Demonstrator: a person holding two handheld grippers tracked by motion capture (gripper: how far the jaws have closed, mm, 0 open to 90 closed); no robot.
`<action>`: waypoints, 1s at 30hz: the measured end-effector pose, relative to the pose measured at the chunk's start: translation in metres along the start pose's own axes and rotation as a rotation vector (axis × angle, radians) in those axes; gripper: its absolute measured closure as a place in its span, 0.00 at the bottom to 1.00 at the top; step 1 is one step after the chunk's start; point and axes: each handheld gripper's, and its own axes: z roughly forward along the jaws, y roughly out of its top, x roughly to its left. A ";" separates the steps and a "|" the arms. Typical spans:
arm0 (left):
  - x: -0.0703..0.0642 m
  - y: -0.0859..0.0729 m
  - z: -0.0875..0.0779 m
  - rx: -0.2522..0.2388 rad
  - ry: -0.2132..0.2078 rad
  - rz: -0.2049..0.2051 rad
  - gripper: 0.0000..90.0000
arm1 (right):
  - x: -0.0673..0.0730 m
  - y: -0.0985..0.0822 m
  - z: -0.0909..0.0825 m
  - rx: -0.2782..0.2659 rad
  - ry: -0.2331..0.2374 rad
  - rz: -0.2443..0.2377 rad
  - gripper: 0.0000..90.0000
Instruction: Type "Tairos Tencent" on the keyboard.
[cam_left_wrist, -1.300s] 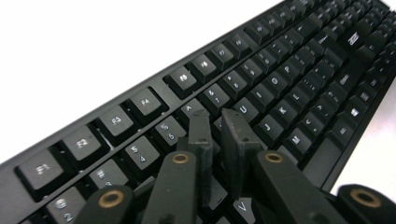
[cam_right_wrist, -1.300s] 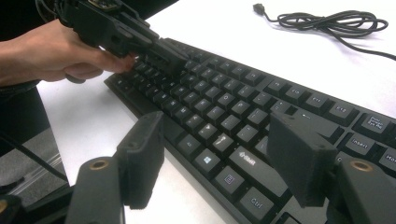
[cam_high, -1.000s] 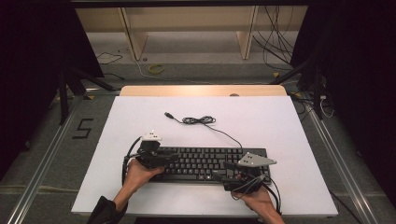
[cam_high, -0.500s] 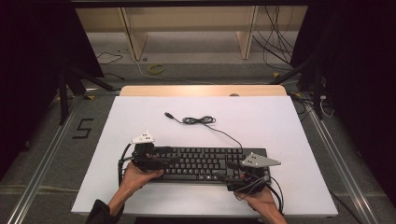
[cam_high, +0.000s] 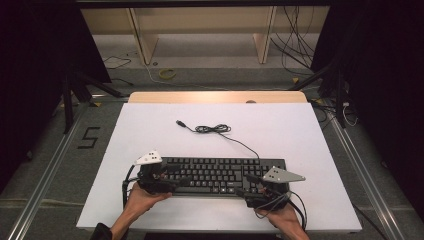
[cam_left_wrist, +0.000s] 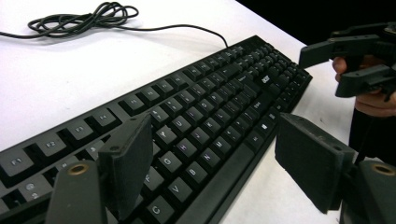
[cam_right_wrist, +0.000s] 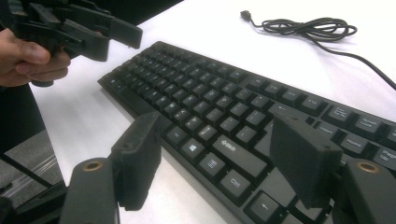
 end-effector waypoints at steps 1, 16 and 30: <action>-0.001 -0.001 -0.001 -0.002 -0.004 -0.001 0.30 | 0.000 0.000 -0.001 -0.001 -0.001 0.001 0.39; -0.009 -0.014 -0.013 -0.012 -0.011 0.011 0.29 | -0.005 -0.011 -0.016 -0.008 -0.041 -0.010 0.39; -0.011 -0.024 -0.020 -0.021 0.000 -0.002 0.27 | -0.010 -0.019 -0.029 -0.029 -0.076 0.002 0.35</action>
